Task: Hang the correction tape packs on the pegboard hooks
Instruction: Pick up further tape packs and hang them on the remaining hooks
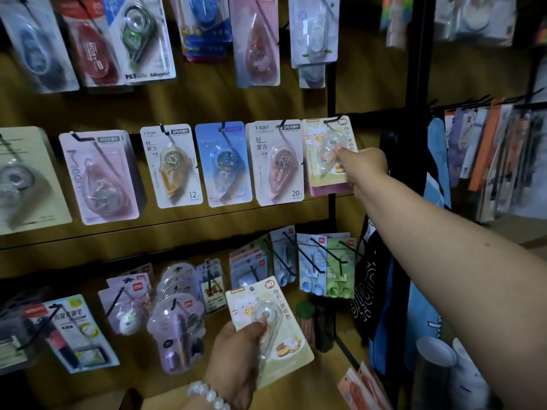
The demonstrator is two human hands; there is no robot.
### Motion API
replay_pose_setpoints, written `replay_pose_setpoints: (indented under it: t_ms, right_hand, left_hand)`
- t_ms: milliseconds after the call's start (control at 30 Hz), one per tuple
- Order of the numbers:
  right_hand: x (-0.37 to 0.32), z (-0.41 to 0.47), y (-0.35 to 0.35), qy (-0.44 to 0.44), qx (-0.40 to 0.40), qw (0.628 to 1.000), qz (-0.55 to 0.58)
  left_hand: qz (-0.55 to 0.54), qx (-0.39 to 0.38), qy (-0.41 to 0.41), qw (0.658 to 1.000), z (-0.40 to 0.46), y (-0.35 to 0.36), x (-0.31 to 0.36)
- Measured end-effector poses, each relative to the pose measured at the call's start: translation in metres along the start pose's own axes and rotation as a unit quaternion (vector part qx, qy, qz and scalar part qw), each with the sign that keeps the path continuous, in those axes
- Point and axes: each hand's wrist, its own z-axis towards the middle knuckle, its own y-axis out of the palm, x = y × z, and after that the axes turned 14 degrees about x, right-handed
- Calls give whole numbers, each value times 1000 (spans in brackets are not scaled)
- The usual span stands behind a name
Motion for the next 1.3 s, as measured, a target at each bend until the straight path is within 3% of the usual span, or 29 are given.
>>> replay_pose_setpoints:
  t_ms: [367,467,600,733,933,1100,1300]
  right_hand:
    - [66,-58,-21,43,-63,990,-120]
    - [94,-106,-38,28,-139,981,-135]
    - [128,-161,-62,86,-284,935,-194]
    - [140,-185,-74,142,-359,911,-146]
    - [144,-179,-81,158,-318,929,-100]
    - [126,-149,-91,126,-226,963,-68]
    - [73,-92,-84,51,-137,989,27]
  left_hand:
    - [2,-10,-8,1000,-4,-10,3]
    - [-1,-12,-1,1000,-6,-10,2]
    - [4,-7,10,1000,-5,-7,-2]
    - [24,-15,17,999,-2,-5,-6]
    - [108,-6,84,991,0,-6,-15]
    - [253,34,193,947,7,-16,-21]
    - [332,46,231,914,21,-20,-25]
